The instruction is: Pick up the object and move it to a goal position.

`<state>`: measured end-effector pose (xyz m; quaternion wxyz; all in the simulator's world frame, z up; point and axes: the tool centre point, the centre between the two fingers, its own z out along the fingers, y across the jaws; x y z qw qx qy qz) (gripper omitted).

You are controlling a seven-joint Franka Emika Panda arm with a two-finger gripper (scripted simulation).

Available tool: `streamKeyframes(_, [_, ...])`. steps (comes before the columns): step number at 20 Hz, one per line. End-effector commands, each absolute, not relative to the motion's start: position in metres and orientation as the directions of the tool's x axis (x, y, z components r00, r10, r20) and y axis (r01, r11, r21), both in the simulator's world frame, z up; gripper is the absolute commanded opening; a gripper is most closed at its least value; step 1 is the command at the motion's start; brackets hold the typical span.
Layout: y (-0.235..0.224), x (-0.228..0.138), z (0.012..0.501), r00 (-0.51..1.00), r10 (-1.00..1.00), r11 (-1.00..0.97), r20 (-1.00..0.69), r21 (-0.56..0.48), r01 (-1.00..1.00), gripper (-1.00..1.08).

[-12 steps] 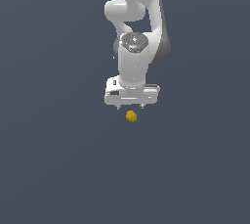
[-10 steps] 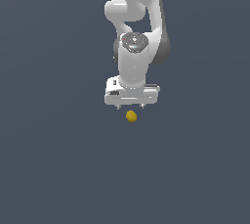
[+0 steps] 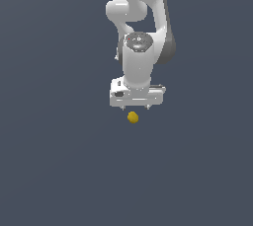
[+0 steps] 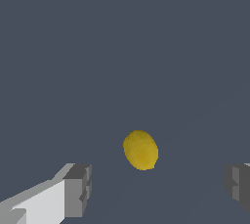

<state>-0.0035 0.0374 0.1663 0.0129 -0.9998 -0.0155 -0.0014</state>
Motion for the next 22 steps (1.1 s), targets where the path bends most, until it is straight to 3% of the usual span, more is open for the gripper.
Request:
streamKeyframes(1, [0.038,-0.003,0.167,1.000,0.030,-0.999,0.004,-0.027,0.030,1.00])
streamKeyframes(22, [0.035,-0.035,0.086,0.980,-0.197,-0.980,-0.001,-0.003,-0.197,1.00])
